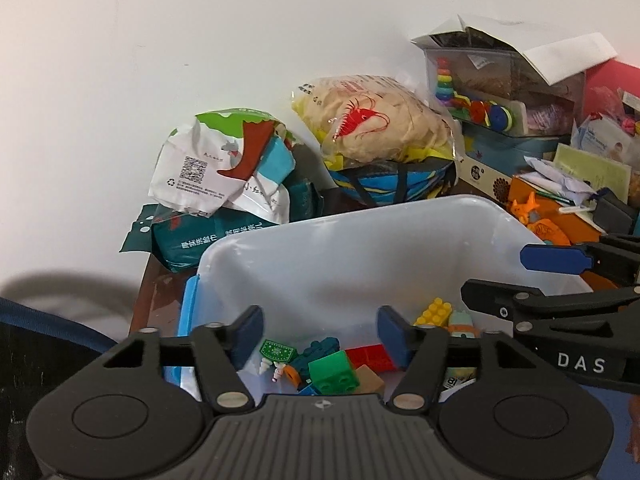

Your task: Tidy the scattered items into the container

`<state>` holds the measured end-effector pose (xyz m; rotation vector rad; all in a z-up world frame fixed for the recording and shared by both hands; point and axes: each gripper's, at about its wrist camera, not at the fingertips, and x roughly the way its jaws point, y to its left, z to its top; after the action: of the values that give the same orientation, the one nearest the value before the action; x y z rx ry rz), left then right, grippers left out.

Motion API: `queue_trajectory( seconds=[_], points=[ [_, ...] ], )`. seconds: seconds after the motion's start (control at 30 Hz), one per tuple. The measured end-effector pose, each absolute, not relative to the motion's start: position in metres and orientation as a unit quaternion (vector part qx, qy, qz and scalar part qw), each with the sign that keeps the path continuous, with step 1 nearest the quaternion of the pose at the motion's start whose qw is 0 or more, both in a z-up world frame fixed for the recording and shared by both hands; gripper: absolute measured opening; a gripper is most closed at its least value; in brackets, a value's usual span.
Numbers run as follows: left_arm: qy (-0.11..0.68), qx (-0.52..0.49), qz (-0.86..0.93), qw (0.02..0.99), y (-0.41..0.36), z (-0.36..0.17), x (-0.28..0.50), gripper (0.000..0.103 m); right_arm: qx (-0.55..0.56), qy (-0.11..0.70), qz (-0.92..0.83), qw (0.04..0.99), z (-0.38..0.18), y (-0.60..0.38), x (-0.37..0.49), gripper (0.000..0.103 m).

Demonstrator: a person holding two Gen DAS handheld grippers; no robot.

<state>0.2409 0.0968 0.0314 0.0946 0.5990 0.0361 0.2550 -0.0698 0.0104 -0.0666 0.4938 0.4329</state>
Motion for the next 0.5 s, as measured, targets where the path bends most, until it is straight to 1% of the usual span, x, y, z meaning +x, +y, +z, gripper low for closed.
queue_trajectory(
  seconds=[0.07,0.17,0.23,0.33,0.4,0.5],
  points=[
    [0.294,0.042,0.026,0.955,0.097,0.035,0.239,0.075,-0.038,0.241,0.215,0.946,0.015,-0.069,0.252,0.069],
    [0.3,0.029,0.032,0.953,0.098,0.042,0.233,0.078,-0.049,0.24,0.21,0.946,0.025,-0.07,0.248,0.076],
    [0.313,0.021,0.03,0.949,0.099,0.046,0.23,0.079,-0.051,0.248,0.202,0.946,0.033,-0.071,0.247,0.087],
    [0.325,0.025,0.033,0.945,0.096,0.053,0.224,0.079,-0.047,0.278,0.195,0.939,0.049,-0.075,0.247,0.097],
    [0.328,0.041,0.045,0.943,0.092,0.057,0.221,0.079,-0.044,0.302,0.189,0.933,0.057,-0.076,0.249,0.1],
    [0.325,0.066,0.047,0.942,0.084,0.064,0.215,0.079,-0.045,0.319,0.195,0.926,0.069,-0.077,0.246,0.101]
  ],
)
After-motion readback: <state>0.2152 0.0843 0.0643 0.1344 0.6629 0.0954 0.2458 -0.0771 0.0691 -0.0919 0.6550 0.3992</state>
